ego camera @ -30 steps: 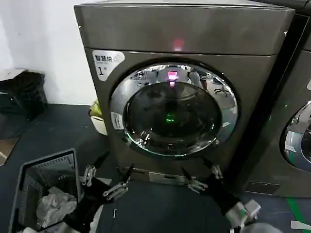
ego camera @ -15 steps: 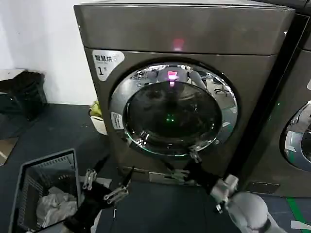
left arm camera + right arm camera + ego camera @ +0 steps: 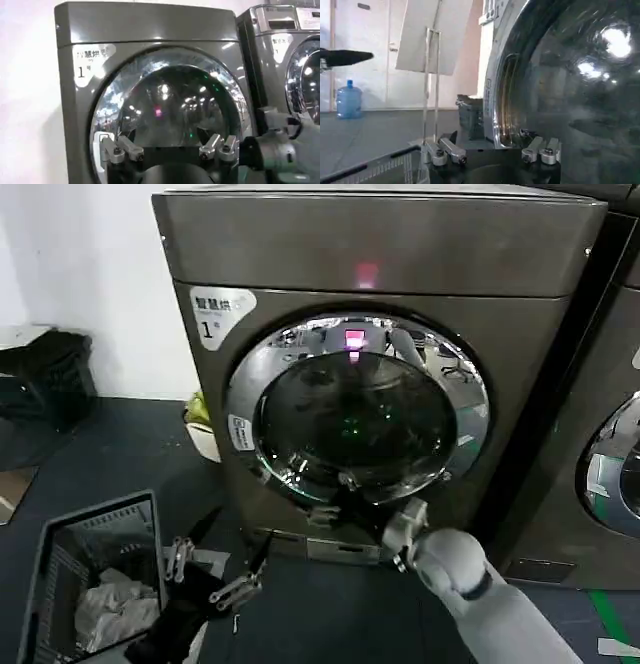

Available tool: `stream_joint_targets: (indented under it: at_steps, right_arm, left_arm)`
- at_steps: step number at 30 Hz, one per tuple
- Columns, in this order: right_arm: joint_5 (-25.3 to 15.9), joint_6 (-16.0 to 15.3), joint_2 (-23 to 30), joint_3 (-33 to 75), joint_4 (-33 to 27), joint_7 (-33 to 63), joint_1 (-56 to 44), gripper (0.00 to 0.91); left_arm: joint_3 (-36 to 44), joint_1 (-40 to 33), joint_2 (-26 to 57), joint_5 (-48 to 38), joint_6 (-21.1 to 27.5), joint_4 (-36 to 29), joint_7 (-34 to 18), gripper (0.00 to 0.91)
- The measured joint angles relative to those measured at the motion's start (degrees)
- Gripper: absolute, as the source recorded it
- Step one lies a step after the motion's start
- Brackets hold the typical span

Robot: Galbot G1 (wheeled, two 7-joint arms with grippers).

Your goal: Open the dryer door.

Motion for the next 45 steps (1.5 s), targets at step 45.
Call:
stream_joint_targets:
  at_steps: [45]
  right_arm:
    - [-2.08,4.5,12.4,-6.85,-19.2,-9.62,14.36,0.907]
  left_arm:
    - [-6.04,-2.57,1.32,-2.65,5.91,-0.34,-0.5,0.907]
